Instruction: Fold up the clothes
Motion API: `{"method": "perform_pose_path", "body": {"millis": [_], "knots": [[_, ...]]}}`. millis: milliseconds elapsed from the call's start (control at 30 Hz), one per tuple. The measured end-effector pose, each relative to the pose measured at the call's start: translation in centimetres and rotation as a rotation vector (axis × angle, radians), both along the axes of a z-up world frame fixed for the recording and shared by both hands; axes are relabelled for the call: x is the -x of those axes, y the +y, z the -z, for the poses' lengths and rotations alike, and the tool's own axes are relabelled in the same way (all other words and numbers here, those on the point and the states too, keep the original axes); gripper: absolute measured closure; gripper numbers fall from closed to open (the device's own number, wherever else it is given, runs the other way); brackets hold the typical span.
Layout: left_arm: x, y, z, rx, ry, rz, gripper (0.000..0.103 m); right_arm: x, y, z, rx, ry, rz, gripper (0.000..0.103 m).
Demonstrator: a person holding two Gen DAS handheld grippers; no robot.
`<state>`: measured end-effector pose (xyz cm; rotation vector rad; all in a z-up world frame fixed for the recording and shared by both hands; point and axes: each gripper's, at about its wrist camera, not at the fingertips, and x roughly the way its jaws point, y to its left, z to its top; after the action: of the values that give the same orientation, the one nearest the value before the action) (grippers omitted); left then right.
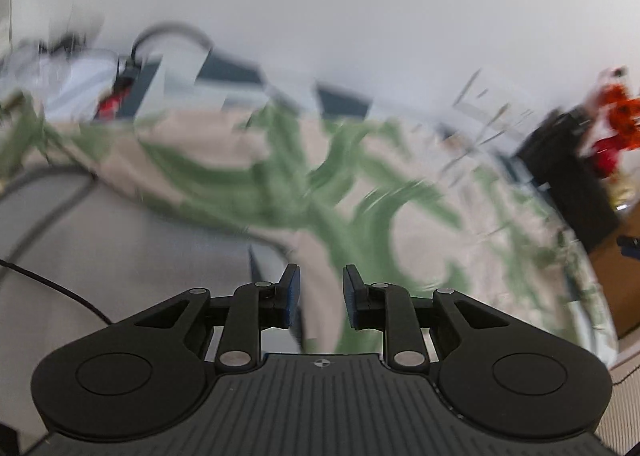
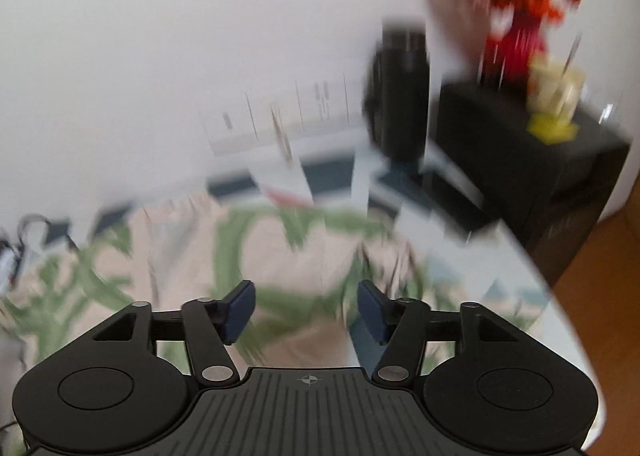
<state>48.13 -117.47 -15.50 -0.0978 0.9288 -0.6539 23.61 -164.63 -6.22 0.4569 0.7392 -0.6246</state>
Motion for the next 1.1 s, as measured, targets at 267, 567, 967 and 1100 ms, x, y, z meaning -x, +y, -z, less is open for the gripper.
{"method": "perform_pose_path", "body": {"millis": [267, 567, 967, 1100], "knots": [[-2.8, -3.3, 2.9, -0.062, 0.061, -0.162, 0.053, -2.0, -6.4, 11.1, -0.194, 0.07, 0.058, 0.057], [-2.0, -4.1, 2.3, -0.145, 0.028, -0.201, 0.098, -2.6, -7.0, 11.8, -0.132, 0.072, 0.026, 0.099], [-0.7, -2.9, 1.6, -0.237, 0.005, -0.104, 0.032, -1.8, -3.7, 9.6, -0.076, 0.021, 0.083, 0.035], [0.0, -1.9, 1.3, -0.278, -0.014, -0.064, 0.015, -2.1, 1.4, 9.0, -0.049, 0.07, -0.023, 0.01]]}}
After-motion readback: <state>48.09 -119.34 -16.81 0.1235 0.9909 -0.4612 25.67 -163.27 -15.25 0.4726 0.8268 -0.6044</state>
